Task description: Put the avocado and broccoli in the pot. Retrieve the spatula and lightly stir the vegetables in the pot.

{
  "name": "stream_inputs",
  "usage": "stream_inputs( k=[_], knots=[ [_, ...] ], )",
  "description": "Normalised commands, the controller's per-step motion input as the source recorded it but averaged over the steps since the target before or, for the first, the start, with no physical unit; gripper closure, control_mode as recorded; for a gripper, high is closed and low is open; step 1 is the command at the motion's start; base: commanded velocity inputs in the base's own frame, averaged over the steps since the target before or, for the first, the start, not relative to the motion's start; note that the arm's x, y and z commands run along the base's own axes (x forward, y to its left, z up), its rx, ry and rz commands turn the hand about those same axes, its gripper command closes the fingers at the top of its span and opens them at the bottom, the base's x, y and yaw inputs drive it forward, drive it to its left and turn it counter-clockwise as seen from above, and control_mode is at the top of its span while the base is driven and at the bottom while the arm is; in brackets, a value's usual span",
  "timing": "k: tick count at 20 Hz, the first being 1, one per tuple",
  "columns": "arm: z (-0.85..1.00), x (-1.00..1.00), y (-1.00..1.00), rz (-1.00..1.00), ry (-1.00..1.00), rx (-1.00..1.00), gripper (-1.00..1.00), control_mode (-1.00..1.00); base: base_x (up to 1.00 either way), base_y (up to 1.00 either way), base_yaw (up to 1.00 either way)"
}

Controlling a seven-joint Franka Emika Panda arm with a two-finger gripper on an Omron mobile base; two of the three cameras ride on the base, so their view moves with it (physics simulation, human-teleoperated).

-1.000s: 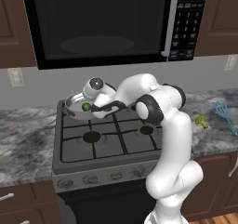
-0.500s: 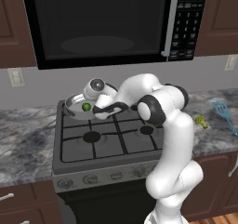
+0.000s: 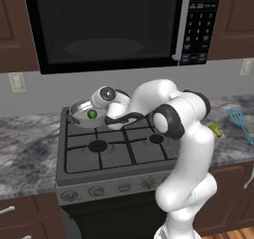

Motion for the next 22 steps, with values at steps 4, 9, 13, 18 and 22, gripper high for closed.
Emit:
stream_inputs(
  k=[4,9,13,18,22],
  knots=[
    [0.13,-0.82,-0.2,0.0,-0.14,0.1,-1.0,-1.0,0.0,0.0,0.0],
    [0.28,-0.77,-0.44,-0.01,-0.16,0.16,-1.0,-1.0,0.0,0.0,0.0],
    [0.48,-0.68,-0.7,-0.02,-0.08,0.23,-1.0,-1.0,0.0,0.0,0.0],
    [0.49,-0.66,-0.72,-0.01,0.03,0.22,-1.0,-1.0,0.0,0.0,0.0],
    [0.56,-0.45,-0.84,0.0,0.14,0.21,-1.0,-1.0,0.0,0.0,0.0]
  ],
)
